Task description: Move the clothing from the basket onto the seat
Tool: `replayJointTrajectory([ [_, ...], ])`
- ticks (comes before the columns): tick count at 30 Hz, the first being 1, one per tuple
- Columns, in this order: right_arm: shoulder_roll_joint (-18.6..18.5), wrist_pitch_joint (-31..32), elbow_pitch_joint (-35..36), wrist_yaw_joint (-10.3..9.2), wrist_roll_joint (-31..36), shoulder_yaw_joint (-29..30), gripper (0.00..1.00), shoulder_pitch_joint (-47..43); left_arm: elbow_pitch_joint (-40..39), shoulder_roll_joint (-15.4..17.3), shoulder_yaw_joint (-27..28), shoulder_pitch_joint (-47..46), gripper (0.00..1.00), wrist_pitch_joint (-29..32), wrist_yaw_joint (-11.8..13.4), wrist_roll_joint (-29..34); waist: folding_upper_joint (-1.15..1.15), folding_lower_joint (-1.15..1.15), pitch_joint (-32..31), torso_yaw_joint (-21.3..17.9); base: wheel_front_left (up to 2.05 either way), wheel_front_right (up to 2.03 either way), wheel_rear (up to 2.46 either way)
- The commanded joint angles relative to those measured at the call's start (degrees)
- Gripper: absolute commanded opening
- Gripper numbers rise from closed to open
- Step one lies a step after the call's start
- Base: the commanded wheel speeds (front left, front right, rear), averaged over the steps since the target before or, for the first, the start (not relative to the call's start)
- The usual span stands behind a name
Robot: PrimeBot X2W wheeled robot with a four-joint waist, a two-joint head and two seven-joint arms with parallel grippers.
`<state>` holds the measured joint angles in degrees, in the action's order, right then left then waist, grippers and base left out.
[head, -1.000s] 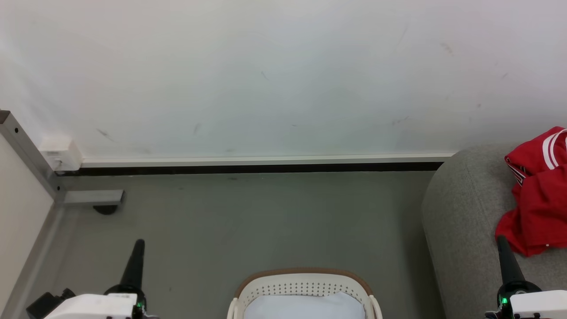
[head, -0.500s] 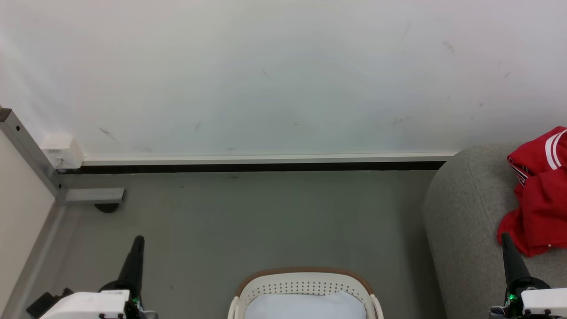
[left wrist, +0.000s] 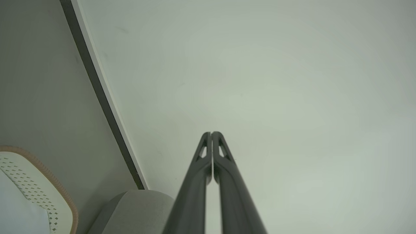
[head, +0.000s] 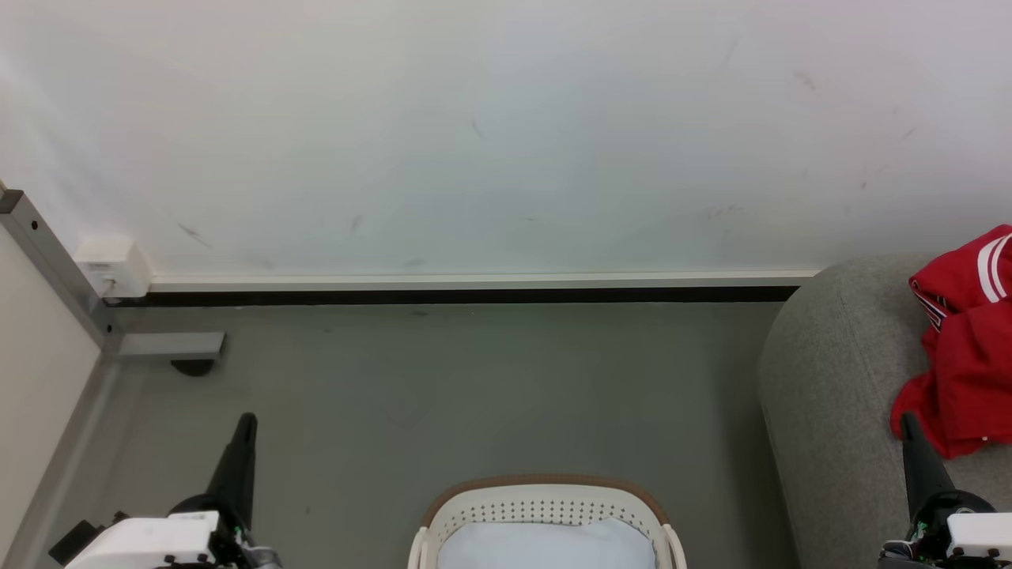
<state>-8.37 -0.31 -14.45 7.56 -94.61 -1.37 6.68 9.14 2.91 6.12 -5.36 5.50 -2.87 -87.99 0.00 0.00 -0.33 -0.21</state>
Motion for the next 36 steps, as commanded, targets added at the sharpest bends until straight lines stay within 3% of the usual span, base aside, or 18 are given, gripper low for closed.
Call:
replayJointTrajectory([
  [1, -0.46, 0.21, 0.4, -0.13, -1.45, -0.01, 0.0, 0.57, -0.26, 0.12, 0.34, -0.61, 0.0, 0.25, 0.28, -1.52, 0.0, 0.0, 0.02, 0.03, 0.0, 0.0, 0.0],
  [10, -1.39, 0.21, 0.5, -0.14, -5.61, -0.67, 0.0, 0.63, -0.45, -0.01, 0.7, -0.79, 0.0, 1.23, 0.35, -4.81, 0.0, 0.0, 0.17, 0.19, 0.0, 0.0, 0.0],
  [36, -3.29, -1.93, 0.94, -0.14, -7.7, -3.11, 0.0, 0.5, -0.46, 0.0, 0.67, -0.75, 0.0, 1.17, 0.37, -4.71, 0.0, 0.0, 0.19, 0.19, 0.0, 0.0, 0.0],
])
